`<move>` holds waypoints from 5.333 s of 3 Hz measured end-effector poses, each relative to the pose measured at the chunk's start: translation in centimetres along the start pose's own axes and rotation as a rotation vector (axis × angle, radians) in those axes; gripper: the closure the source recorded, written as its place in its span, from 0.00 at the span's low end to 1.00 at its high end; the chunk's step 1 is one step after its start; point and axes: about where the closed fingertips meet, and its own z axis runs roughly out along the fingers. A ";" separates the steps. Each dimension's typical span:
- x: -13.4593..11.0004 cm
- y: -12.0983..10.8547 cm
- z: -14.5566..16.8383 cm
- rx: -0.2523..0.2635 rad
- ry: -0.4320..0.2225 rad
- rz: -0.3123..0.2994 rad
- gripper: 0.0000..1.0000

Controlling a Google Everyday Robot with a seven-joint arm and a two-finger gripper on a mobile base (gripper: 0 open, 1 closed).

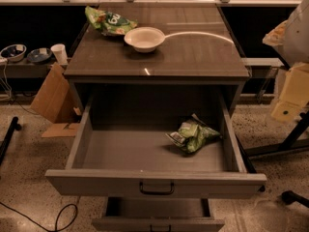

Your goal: Pick green jalapeno chip bag from top drawer and place on counter

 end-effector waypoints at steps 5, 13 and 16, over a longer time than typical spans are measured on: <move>-6.0 -1.0 17.0 -0.172 -0.055 -0.587 0.00; -6.5 -2.8 41.2 -0.174 -0.036 -0.662 0.19; -0.5 -3.6 31.9 -0.082 0.089 -0.535 0.89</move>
Offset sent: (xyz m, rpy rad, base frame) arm 0.0228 0.0252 -0.0442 0.0630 0.0176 0.0928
